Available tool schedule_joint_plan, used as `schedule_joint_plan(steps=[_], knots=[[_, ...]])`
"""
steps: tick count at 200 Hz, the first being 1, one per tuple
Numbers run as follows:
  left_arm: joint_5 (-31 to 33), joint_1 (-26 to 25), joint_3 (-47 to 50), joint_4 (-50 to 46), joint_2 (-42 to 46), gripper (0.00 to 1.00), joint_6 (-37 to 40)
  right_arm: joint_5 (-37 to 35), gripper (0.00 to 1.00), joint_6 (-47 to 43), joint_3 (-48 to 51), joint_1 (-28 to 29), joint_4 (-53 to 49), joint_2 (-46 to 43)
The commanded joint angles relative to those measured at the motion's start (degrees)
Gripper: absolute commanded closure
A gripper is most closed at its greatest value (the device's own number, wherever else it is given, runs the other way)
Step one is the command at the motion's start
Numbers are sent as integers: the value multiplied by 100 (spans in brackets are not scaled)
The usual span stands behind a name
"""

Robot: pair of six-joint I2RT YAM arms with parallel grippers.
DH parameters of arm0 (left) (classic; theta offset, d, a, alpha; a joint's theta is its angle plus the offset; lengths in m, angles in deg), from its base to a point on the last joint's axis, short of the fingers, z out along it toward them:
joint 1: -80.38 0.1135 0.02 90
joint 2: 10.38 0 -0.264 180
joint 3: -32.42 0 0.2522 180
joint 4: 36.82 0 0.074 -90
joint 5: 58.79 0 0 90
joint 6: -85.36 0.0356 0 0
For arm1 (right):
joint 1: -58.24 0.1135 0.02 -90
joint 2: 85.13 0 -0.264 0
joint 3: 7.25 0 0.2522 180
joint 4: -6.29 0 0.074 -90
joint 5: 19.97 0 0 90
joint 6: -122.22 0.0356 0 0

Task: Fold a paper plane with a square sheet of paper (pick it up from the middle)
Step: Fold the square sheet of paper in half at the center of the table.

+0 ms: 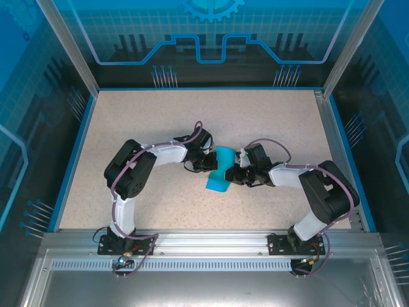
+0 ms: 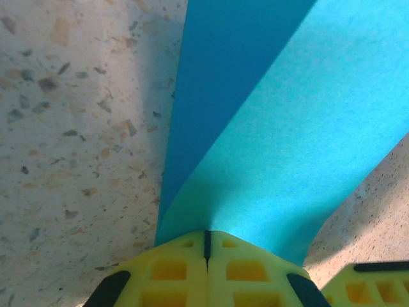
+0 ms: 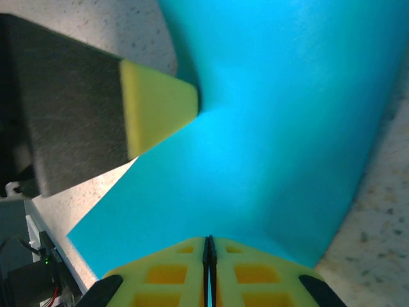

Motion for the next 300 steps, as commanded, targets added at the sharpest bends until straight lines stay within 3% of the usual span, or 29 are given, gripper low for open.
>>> schedule_joint_plan(steps=[1, 51, 118, 221, 300], knots=[[122, -41, 96, -218, -221, 100, 114, 90, 89, 45, 155, 96, 67, 38], [110, -42, 79, -239, -222, 100, 127, -112, 89, 49, 461, 152, 246, 518], [101, -36, 96, -239, -205, 100, 123, -153, 89, 12, 268, 305, -206, -387], [83, -38, 93, -249, -187, 100, 139, -406, 90, 37, 538, 503, -212, 204], [77, -37, 90, -244, -196, 100, 132, -242, 89, 88, 617, 568, -197, -510]])
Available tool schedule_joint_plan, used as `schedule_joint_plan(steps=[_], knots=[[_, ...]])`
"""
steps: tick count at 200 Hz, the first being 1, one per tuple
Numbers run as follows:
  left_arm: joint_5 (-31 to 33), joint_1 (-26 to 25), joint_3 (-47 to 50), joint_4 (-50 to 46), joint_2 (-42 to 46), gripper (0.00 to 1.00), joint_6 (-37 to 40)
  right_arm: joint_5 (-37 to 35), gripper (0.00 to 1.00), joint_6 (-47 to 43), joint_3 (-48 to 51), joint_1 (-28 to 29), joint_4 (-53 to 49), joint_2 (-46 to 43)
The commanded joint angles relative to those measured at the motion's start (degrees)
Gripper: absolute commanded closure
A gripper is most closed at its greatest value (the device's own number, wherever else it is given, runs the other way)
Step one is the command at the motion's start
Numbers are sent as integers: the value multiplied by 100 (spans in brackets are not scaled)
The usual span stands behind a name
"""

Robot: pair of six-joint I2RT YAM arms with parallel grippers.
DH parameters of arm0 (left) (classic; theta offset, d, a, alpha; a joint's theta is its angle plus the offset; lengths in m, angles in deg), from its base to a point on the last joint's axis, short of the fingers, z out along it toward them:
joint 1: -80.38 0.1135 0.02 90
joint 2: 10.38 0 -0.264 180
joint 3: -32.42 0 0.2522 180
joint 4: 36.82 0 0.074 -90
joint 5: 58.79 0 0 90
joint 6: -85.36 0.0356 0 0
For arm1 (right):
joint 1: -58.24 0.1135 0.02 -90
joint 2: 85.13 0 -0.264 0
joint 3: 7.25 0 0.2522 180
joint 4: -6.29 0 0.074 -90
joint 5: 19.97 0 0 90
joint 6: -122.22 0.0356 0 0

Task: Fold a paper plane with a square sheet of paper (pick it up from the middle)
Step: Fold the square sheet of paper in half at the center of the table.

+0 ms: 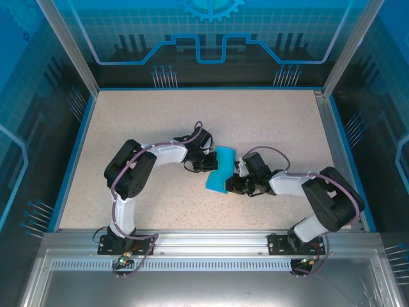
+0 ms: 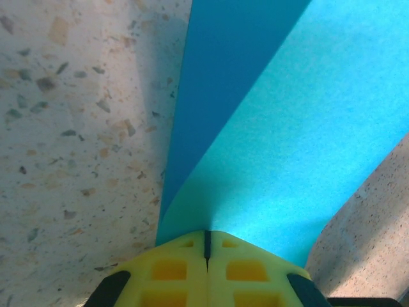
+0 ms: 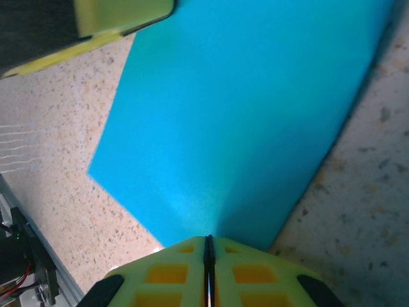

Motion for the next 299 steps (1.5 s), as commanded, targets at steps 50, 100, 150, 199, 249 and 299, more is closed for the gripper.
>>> schedule_joint_plan(steps=[50, 100, 150, 199, 249, 299], knots=[[72, -39, 96, -255, -200, 100, 137, 40, 90, -75, 128, 237, -181, 271], [72, -36, 109, -239, -211, 100, 142, -147, 90, -96, 88, 214, -528, 266], [80, -34, 125, -244, -209, 100, 167, 467, 88, 70, -86, -696, 64, -530], [64, -34, 126, -215, -253, 100, 158, 621, 88, -269, -963, -1194, -90, 281], [73, -40, 97, -253, -270, 100, 184, 597, 88, -387, -1276, -1283, -14, 1078], [68, -39, 113, -273, -270, 100, 200, 348, 88, -525, -1253, -1303, -99, 1703]])
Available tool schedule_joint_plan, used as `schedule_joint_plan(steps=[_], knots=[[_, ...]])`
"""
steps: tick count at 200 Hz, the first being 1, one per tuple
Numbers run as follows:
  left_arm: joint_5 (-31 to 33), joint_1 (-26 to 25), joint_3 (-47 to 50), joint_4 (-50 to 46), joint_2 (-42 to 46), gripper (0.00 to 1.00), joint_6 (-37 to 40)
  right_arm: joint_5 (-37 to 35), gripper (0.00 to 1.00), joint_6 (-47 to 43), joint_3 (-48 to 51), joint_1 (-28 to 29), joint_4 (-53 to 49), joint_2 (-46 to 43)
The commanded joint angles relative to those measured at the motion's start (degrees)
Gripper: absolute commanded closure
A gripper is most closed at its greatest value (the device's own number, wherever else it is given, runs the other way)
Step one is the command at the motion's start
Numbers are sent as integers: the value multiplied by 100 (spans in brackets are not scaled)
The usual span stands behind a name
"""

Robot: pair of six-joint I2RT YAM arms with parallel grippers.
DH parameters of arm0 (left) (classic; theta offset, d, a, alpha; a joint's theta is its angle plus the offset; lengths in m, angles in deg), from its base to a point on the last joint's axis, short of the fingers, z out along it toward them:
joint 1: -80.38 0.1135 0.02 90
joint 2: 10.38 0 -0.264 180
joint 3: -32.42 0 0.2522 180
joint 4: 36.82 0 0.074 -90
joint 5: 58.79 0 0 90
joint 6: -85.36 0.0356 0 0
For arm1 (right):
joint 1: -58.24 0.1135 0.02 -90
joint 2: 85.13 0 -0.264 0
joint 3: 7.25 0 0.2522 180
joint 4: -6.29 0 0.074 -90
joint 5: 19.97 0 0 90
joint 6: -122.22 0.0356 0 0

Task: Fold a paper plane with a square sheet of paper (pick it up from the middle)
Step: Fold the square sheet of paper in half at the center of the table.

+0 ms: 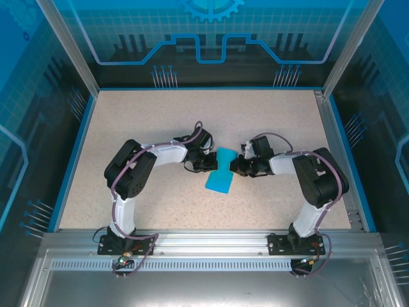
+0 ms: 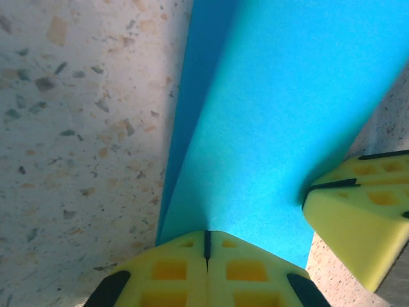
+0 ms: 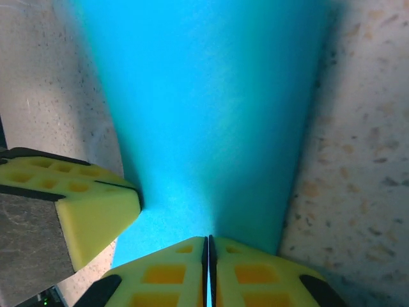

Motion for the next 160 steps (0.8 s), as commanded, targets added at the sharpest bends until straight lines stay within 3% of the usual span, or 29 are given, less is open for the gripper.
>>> schedule_joint_plan(steps=[1, 77, 160], knots=[[76, -37, 114, -271, -259, 100, 166, -198, 88, -160, -11, -57, -113, 295], [83, -37, 105, -299, -259, 100, 193, 124, 87, -209, -474, -121, -366, -242], [75, -35, 126, -288, -242, 100, 185, -40, 87, -420, -689, -281, -478, 577]])
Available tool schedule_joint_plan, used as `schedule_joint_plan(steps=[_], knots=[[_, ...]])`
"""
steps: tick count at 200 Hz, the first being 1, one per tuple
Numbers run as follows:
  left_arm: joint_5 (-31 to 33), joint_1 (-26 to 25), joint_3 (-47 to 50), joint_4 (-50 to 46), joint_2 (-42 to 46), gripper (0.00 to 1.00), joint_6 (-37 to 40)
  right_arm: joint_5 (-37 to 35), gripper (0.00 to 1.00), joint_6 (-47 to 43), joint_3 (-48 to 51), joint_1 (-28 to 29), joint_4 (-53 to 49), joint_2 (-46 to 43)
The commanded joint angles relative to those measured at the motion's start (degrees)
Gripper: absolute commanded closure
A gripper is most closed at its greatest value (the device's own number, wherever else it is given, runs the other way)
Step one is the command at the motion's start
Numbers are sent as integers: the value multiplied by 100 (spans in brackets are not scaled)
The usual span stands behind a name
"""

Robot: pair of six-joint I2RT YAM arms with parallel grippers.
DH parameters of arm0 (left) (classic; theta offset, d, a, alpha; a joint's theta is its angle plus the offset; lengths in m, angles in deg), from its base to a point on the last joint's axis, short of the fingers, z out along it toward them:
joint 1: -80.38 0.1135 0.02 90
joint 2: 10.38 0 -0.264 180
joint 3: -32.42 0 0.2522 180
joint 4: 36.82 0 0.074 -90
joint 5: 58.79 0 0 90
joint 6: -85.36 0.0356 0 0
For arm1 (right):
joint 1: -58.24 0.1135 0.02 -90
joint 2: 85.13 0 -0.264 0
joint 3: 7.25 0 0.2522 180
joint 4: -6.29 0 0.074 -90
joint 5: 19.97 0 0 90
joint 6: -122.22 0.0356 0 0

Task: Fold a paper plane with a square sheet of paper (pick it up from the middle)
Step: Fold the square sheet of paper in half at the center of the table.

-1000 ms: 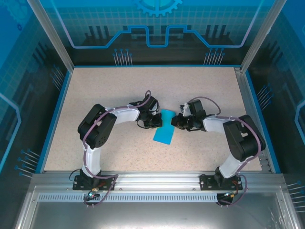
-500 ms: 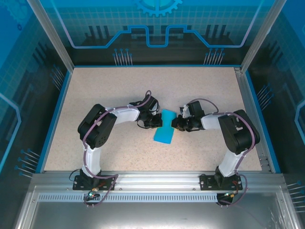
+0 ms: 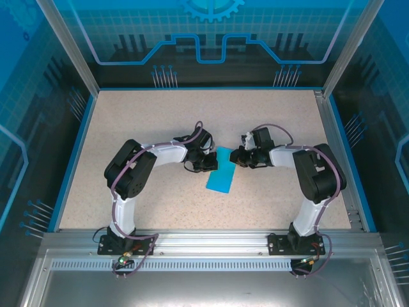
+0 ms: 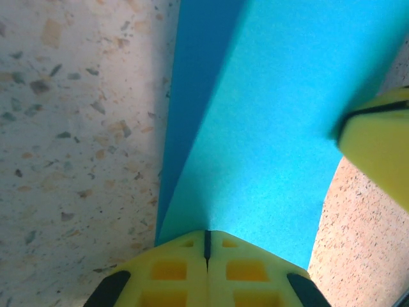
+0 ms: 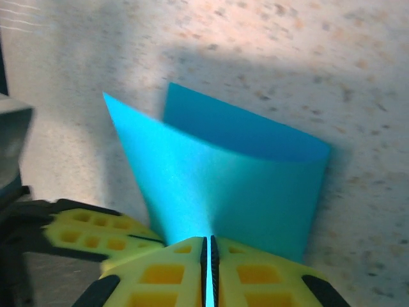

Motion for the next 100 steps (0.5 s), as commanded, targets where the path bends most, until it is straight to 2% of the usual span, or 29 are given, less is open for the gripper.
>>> schedule_joint_plan(steps=[1, 31, 73, 100], knots=[[83, -34, 124, -290, -235, 100, 110, -73, 87, -166, -9, -78, -203, 255], [93, -39, 140, -308, -231, 100, 128, -4, 87, -121, -67, -82, -199, 449], [90, -26, 115, -320, -240, 100, 144, 120, 87, -195, -428, -167, -559, -69], [92, -32, 105, -326, -237, 100, 146, 271, 87, -245, -624, -305, -659, -81]])
